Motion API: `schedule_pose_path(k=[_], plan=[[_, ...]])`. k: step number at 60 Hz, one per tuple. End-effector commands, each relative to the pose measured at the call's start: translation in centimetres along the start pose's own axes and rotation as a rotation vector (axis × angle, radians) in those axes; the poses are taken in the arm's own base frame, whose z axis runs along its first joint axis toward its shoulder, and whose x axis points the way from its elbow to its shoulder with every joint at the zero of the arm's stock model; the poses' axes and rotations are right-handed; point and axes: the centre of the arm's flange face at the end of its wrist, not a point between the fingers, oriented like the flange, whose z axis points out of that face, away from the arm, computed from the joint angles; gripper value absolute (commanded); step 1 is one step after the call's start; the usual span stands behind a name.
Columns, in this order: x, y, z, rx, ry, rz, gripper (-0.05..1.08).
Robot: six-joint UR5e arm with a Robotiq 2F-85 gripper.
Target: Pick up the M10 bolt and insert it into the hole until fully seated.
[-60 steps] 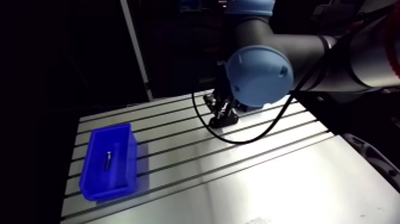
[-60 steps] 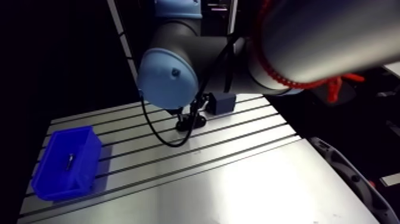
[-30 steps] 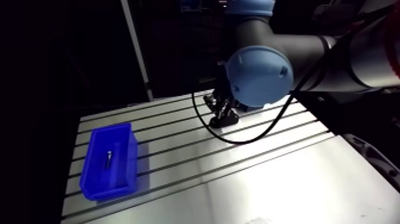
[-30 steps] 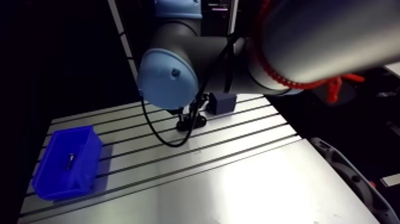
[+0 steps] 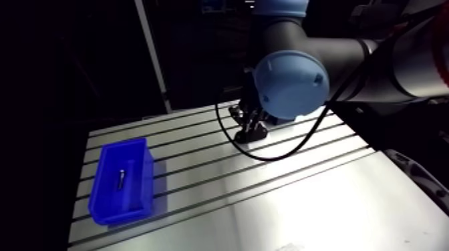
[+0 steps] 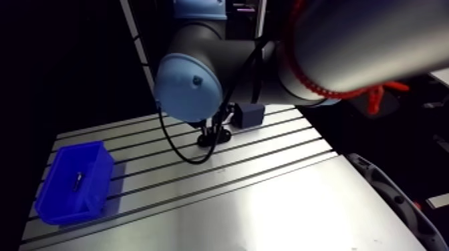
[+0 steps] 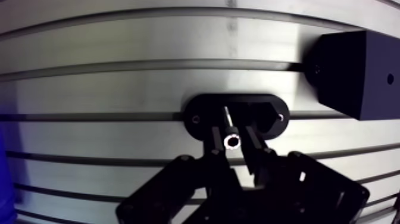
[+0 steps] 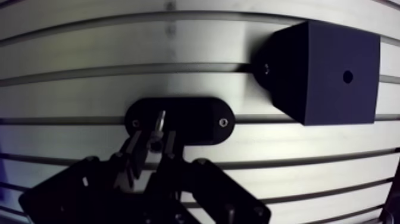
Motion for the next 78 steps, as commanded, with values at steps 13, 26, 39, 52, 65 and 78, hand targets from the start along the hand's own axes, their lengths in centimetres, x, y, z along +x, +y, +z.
schedule_pose_path(k=[13, 26, 39, 52, 65, 78], plan=[[0.0, 0.1, 0.2, 0.001, -0.002, 0.002, 0.72], [0.1, 0.1, 0.1, 0.001, 0.002, 0.002, 0.79], [0.5, 0.3, -0.5, 0.001, 0.017, 0.003, 0.86], [1.1, 0.3, -3.4, -0.017, 0.067, 0.0, 0.93], [2.0, 0.3, -7.3, 0.002, 0.049, 0.001, 1.05], [3.8, 1.6, -11.9, 0.019, -0.018, 0.036, 1.08]])
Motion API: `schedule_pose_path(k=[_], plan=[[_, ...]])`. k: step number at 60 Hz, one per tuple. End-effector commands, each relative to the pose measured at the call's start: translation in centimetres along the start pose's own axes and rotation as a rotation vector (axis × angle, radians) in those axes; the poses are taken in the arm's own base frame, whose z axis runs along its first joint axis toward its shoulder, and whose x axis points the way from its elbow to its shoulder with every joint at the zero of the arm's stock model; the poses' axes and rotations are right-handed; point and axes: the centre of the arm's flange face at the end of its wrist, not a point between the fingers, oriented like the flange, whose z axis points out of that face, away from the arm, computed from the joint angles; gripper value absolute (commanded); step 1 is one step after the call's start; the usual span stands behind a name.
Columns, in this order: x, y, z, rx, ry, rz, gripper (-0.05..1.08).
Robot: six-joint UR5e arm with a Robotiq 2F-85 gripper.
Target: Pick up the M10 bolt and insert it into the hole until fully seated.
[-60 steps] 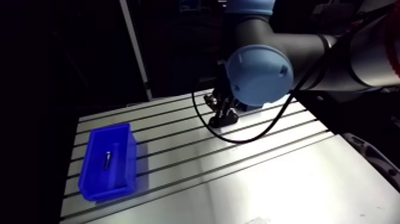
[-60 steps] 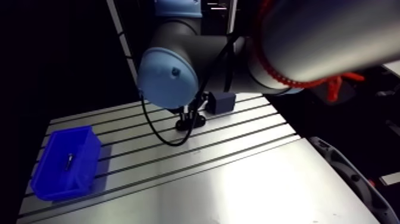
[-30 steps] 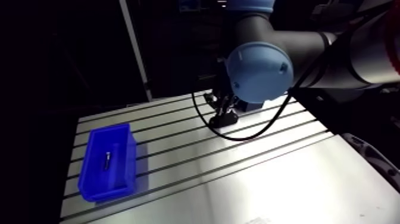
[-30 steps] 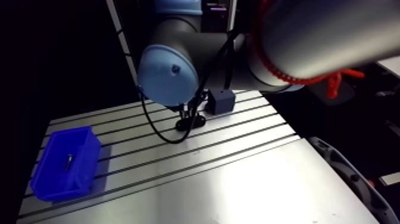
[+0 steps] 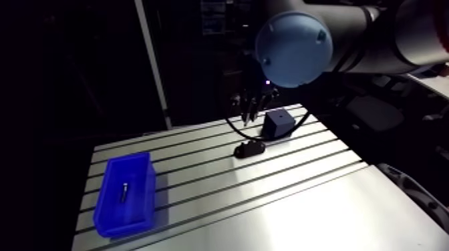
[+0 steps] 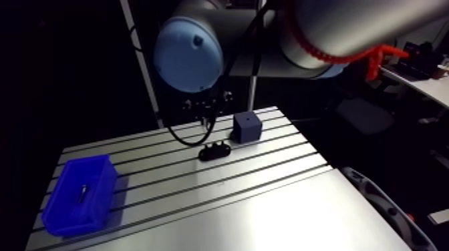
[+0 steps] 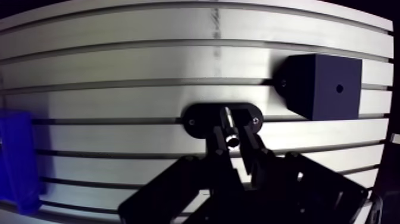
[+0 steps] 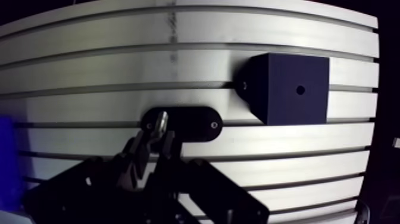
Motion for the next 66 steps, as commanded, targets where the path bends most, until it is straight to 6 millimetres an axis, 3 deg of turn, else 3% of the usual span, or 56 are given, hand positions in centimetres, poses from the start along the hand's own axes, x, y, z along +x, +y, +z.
schedule_pose_path(k=[1, 9, 16, 28, 39, 55, 66], plan=[[1.7, 1.0, -4.3, 0.018, -0.059, 0.029, 1.08], [3.5, 1.7, -7.2, 0.026, -0.121, 0.059, 1.08], [4.4, 2.2, -8.0, 0.027, -0.174, 0.066, 1.08], [6.2, 4.6, -9.0, 0.019, -0.27, 0.097, 1.08], [6.6, 7.2, -9.1, 0.02, -0.292, 0.13, 1.08], [7.5, 8.3, -10.2, -0.005, -0.303, 0.136, 1.08], [8.5, 8.7, -8.7, 0.009, -0.337, 0.134, 1.08]])
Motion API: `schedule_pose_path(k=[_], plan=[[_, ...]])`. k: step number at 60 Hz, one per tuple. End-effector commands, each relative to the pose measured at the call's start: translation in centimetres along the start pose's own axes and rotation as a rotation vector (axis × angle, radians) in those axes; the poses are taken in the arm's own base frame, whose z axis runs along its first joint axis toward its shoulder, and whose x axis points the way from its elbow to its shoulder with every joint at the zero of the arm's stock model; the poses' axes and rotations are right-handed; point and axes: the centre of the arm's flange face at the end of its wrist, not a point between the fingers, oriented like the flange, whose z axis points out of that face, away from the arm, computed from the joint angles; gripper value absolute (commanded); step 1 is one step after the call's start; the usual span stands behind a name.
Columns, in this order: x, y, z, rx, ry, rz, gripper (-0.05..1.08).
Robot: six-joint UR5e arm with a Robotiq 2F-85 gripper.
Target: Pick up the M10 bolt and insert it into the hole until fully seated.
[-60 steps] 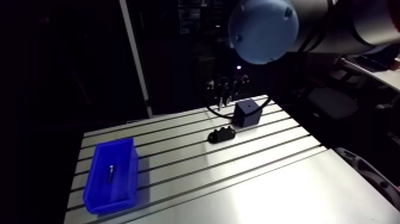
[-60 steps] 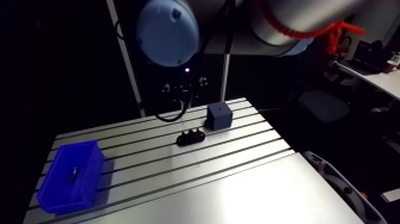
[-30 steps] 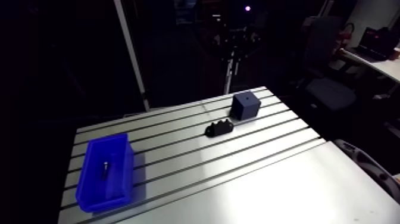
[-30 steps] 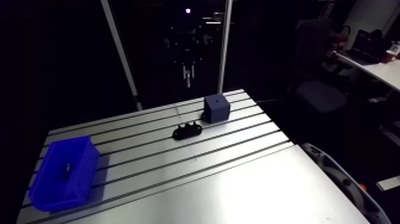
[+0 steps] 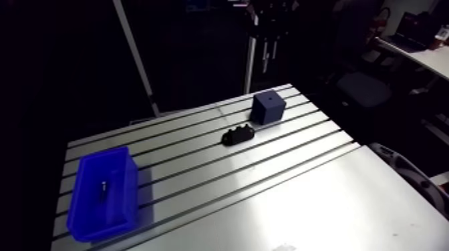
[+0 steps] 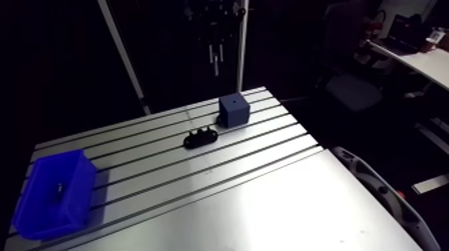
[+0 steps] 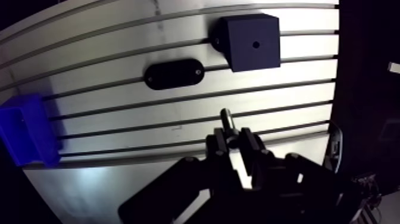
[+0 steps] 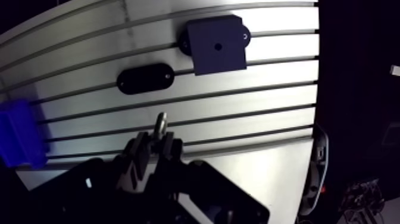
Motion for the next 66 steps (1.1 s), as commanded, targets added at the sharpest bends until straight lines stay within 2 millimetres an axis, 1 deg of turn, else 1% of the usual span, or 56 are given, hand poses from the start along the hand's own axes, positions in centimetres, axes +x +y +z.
schedule_pose_path(k=[1, 8, 14, 15, 20, 27, 30, 38, 50, 60, 66], plan=[[1.6, 0.6, 0.7, 0.002, -0.031, -0.001, 1.08], [2.0, 0.7, 0.9, -0.001, -0.029, -0.004, 1.08], [3.1, 1.3, 1.9, 0.009, -0.038, -0.004, 1.08], [3.4, 1.7, 2.0, 0.011, -0.038, 0.002, 1.08], [3.7, 2.0, 1.5, 0.009, -0.027, 0.008, 1.08], [4.3, 2.0, 1.8, 0.007, -0.024, 0.013, 1.08], [5.0, 2.1, 2.3, 0.004, -0.017, 0.012, 1.08], [5.8, 2.3, 2.8, 0.001, -0.01, 0.015, 1.08], [6.5, 2.4, 3.4, 0.001, -0.017, 0.021, 1.08], [7.3, 2.7, 4.9, 0.006, -0.039, 0.037, 1.08], [7.6, 2.7, 4.7, 0.005, -0.035, 0.049, 1.08]])
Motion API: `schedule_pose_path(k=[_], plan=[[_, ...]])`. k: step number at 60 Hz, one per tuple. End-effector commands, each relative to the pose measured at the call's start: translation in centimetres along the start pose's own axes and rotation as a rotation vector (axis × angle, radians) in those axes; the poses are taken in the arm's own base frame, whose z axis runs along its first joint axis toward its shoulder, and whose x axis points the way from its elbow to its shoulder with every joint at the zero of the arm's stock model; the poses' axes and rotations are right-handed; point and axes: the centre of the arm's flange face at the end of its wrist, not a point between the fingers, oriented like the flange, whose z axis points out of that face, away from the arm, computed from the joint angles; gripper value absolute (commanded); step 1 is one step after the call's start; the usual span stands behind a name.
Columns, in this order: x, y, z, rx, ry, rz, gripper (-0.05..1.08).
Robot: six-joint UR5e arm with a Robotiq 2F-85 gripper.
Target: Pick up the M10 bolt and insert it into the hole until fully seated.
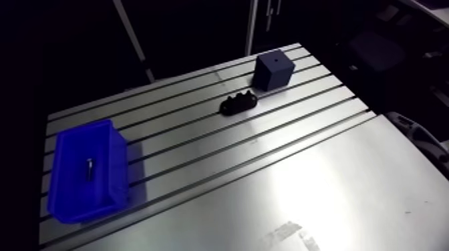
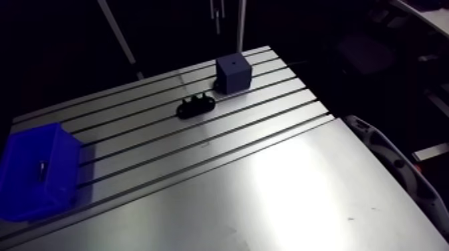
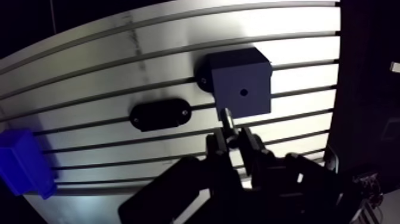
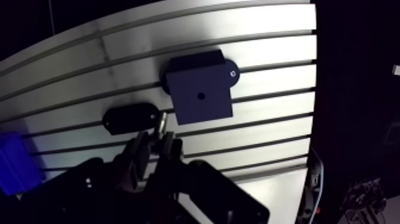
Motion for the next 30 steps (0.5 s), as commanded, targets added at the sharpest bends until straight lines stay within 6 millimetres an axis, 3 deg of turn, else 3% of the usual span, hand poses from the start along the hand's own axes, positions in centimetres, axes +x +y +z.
schedule_pose_path(k=[1, 30], plan=[[0.84, 0.14, 0.62, 0.002, -0.008, 0.022, 1.08], [0.92, 0.42, 1.54, 0.009, -0.026, 0.024, 1.08]])
